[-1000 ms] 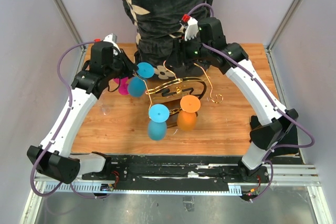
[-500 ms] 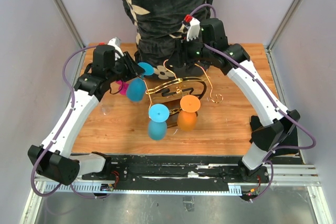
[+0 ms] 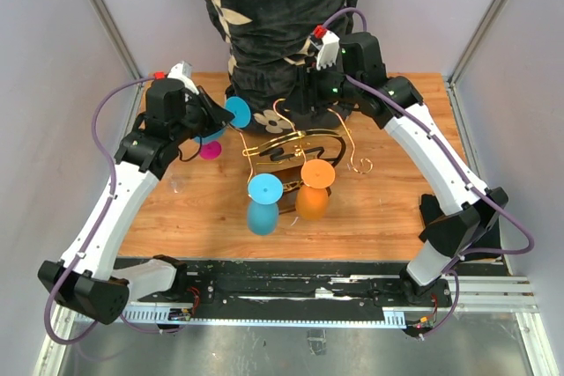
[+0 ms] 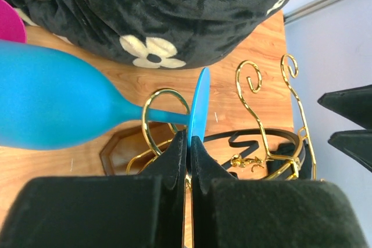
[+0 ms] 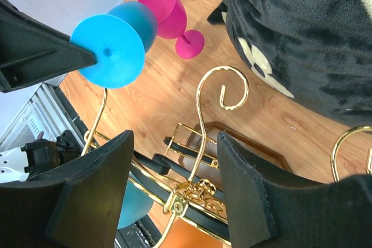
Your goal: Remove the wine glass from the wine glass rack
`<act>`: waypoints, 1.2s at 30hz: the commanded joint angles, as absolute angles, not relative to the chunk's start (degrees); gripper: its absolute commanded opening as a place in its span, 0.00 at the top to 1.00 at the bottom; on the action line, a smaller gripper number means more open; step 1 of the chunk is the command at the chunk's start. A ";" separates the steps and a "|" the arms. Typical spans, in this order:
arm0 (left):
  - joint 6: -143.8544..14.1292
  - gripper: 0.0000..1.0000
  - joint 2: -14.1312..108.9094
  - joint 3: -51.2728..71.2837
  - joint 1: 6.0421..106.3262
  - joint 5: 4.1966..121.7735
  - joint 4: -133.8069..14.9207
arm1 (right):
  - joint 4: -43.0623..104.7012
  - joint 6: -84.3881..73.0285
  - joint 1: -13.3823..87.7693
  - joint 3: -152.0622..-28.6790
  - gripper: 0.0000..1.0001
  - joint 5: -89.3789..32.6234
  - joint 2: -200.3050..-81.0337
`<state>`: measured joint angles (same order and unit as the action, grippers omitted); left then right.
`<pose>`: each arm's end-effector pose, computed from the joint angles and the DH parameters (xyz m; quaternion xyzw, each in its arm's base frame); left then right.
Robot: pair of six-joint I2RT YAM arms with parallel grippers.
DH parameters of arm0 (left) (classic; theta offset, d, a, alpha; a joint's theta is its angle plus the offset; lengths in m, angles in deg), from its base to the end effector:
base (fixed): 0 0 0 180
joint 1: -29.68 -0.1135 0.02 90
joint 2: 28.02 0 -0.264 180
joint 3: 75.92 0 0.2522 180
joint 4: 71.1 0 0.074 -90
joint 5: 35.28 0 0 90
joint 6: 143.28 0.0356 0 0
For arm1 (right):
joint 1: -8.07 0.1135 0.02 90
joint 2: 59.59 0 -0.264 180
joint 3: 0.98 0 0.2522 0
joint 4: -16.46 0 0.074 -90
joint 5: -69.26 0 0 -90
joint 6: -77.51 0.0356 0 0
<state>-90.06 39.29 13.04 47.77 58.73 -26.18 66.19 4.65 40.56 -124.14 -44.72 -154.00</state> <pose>0.2399 -0.0810 0.4068 -0.1165 0.8267 -0.2792 0.4744 0.2966 0.2060 0.4599 -0.2243 0.7831 0.3880 0.4312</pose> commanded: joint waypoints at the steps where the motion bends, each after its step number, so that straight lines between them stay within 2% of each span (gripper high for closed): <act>1: -91.95 0.99 36.31 11.67 47.01 54.83 -34.33 | 64.10 5.94 40.06 -123.19 0.40 -45.86 -152.15; 10: -95.72 0.99 35.83 10.53 45.33 57.44 -34.34 | 64.35 5.15 39.40 -121.66 0.40 -45.35 -149.73; 20: -104.47 0.99 29.61 2.83 45.33 68.54 -34.67 | 64.33 5.67 39.18 -121.27 0.40 -45.96 -149.25; 30: -111.80 1.00 26.88 -4.27 45.33 78.39 -50.62 | 64.90 4.93 39.12 -120.87 0.38 -44.90 -148.38; 36: -110.84 0.99 27.62 1.01 45.20 79.14 -52.22 | 65.63 4.47 38.84 -120.90 0.37 -44.18 -147.84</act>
<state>-110.41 28.38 -3.79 45.54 76.00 -46.38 65.62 5.26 39.79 -121.15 -44.86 -150.07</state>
